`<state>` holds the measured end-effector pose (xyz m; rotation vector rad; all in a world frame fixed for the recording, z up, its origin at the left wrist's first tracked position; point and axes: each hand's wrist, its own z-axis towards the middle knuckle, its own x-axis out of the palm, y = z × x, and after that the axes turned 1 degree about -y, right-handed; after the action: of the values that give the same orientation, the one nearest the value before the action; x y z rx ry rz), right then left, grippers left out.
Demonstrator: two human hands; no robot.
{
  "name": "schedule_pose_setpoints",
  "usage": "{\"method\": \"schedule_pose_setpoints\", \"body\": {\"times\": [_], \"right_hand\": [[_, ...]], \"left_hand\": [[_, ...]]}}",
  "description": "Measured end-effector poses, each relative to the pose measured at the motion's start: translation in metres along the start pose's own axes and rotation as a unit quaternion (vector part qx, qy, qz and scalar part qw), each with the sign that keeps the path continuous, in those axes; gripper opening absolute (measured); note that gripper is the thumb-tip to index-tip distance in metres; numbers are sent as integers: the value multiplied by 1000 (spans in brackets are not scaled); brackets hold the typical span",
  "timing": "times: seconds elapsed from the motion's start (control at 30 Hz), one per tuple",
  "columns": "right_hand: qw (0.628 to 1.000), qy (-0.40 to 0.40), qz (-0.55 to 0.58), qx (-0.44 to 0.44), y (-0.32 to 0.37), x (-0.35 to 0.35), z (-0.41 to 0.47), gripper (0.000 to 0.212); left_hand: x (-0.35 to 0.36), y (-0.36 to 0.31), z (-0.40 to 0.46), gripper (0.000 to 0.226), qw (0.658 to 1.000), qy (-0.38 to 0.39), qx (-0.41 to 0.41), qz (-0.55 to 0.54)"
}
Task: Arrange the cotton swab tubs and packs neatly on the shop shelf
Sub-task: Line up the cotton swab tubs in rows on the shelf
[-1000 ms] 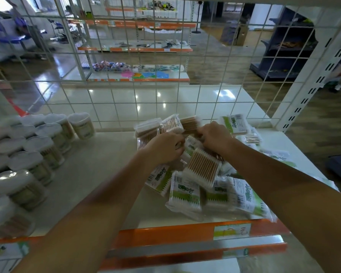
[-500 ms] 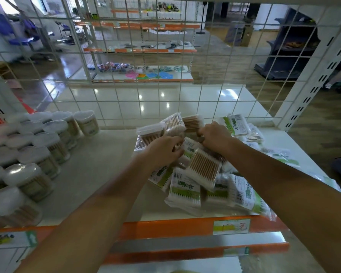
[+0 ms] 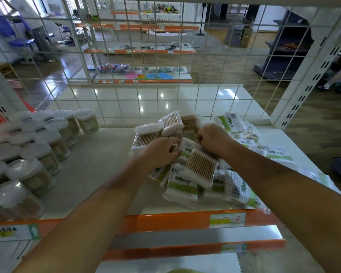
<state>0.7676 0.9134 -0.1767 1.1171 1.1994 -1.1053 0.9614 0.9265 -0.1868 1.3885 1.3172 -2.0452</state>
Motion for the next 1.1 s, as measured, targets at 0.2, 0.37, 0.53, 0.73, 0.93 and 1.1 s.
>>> {"method": "schedule_pose_setpoints", "body": {"times": [0.2,0.37,0.53,0.73,0.93,1.1], "right_hand": [[994,-71,74,21,4,-1,6,26],[992,-87,79,42,5,-4,17,47],[993,-66,84,46,2,-4,27,63],[989,-47,129,64,2,6,40,63],[976,-77,184,82,-1,3,42,44],[959,-101,248,92,-2,-1,31,40]], "left_hand": [[-2,-4,-5,26,1000,3,-13,7],[-10,-11,-8,28,1000,2,-16,7],[-14,-14,-6,25,1000,-11,-23,1],[-9,-8,-8,26,999,-24,-34,-6],[-5,-4,-6,24,996,-45,-66,-41],[0,-12,-3,21,991,-52,-84,-95]]}}
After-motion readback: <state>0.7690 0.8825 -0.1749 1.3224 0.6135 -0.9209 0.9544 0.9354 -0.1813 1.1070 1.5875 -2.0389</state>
